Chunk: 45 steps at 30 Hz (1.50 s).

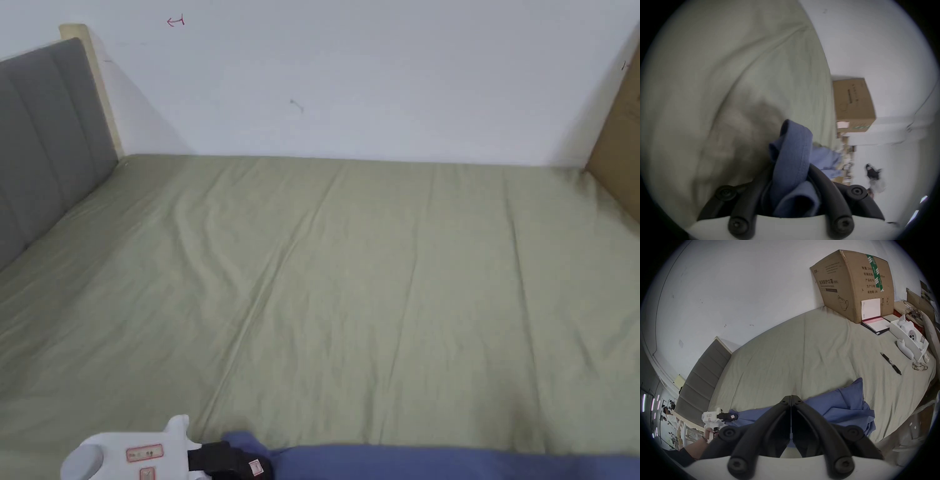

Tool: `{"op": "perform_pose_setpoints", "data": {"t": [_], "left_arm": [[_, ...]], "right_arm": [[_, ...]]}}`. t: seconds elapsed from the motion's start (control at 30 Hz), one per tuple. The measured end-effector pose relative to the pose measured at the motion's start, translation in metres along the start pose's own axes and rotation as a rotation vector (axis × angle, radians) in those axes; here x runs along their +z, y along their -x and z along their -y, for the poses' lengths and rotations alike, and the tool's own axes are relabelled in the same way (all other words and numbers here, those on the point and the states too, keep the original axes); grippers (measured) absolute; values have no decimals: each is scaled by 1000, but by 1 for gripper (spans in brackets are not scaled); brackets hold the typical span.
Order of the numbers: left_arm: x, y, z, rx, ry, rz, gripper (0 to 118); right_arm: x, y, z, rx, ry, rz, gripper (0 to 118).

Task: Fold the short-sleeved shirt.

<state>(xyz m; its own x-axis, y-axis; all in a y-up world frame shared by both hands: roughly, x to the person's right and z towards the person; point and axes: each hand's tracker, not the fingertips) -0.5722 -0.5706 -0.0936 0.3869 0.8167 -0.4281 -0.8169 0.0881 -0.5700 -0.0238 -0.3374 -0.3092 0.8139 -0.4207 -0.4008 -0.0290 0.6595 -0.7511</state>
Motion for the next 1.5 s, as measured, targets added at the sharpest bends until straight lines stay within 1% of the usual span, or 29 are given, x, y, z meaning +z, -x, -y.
{"op": "perform_pose_setpoints", "data": {"t": [0.03, 0.1, 0.17, 0.23, 0.27, 0.3, 0.33, 0.37, 0.43, 0.5, 0.57, 0.6, 0.63, 0.67, 0.7, 0.73, 0.77, 0.83, 0.93, 0.97, 1.0, 1.03, 1.07, 1.1, 1.13, 1.2, 1.33, 1.43, 1.5], "left_arm": [[9, -16, 5, -73, -26, -62, 8], [28, -48, 14, -159, -66, -158, 8], [47, -80, 26, -311, -143, -358, 8], [82, -145, 40, -562, -251, -757, 8], [81, -157, 50, -640, -290, -876, 8], [81, -168, 60, -682, -316, -910, 8], [80, -178, 68, -647, -302, -812, 8], [81, -136, 36, -606, -280, -718, 8], [65, -153, 35, -484, -207, -487, 8], [36, -173, 39, -463, -143, -406, 9], [2, -189, 37, -507, -107, -388, 9], [-18, -197, 36, -534, -77, -387, 13], [-45, -212, 52, -545, -53, -374, 29], [-58, -212, 51, -539, -26, -341, 58], [-72, -212, 49, -510, 9, -297, 92], [-86, -214, 54, -478, 54, -251, 99], [-95, -216, 60, -444, 89, -219, 97], [-97, -212, 60, -413, 100, -178, 97], [-72, -215, 64, -451, 17, -249, 97], [-63, -213, 63, -464, -12, -287, 94], [-52, -211, 63, -477, -40, -335, 76], [-41, -214, 64, -491, -52, -360, 45], [-36, -212, 65, -497, -51, -376, 11], [-33, -210, 66, -499, -38, -373, 3], [-37, -206, 65, -496, -15, -378, 1], [-49, -200, 68, -490, 6, -397, 1], [-106, -194, 77, -451, 126, -336, 1], [-150, -199, 91, -489, 199, -345, 1], [-175, -200, 102, -529, 230, -403, 1]], "right_arm": [[-1, 0, 1, 3, 4, -9, 0], [-3, 2, 1, 7, 5, -29, 0], [-4, 4, 3, 9, 6, -50, 0], [-5, 4, 6, 14, 4, -63, 0], [-5, 4, 8, 17, 1, -67, 0], [-6, 2, 11, 24, 1, -68, 0], [-6, 0, 13, 31, 3, -71, 0], [-6, -1, 14, 34, 6, -74, 0], [-4, 3, 21, 39, 16, -78, 0], [0, 0, 26, 23, 23, -88, 0], [5, -4, 29, 6, 23, -106, 0], [8, -6, 30, 3, 24, -109, 0], [11, -9, 30, 1, 24, -107, 0], [14, -12, 31, 0, 22, -103, 0], [17, -15, 31, 1, 18, -97, 0], [21, -17, 32, 4, 12, -91, 0], [24, -19, 32, 6, 6, -86, 0], [30, -24, 31, 7, -2, -80, 0], [34, -31, 28, 4, -21, -77, 0], [35, -33, 27, 1, -26, -80, 0], [35, -34, 26, -2, -32, -85, 0], [35, -34, 25, -5, -37, -90, 0], [35, -34, 24, -6, -40, -94, 0], [34, -34, 23, -6, -44, -99, 0], [33, -34, 23, -7, -46, -102, 0], [30, -35, 22, -8, -45, -107, 0], [28, -38, 24, -21, -24, -116, 0], [28, -38, 26, -12, -7, -108, 0], [29, -39, 27, -1, -3, -95, 0]]}}
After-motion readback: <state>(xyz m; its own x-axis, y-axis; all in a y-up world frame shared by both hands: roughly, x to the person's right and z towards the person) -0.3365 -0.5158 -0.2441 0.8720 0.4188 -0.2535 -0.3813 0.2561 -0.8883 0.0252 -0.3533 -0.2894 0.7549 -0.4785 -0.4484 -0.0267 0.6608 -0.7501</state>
